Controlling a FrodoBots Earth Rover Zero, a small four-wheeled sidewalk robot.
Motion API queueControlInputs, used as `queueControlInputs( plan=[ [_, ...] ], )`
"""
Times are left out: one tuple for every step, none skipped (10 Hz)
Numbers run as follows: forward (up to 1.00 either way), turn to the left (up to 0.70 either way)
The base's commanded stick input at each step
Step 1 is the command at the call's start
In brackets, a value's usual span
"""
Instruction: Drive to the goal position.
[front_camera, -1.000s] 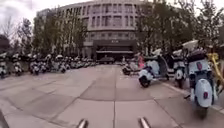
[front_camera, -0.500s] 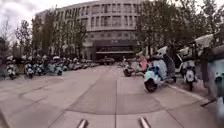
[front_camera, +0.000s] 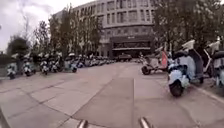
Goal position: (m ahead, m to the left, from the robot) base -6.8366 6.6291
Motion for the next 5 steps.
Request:
queueControlInputs(
  plan=[
    [0.70,0.35],
    [0.70,0.35],
    [0.70,0.35],
    [0.70,0.35],
    [0.70,0.35]
  ],
)
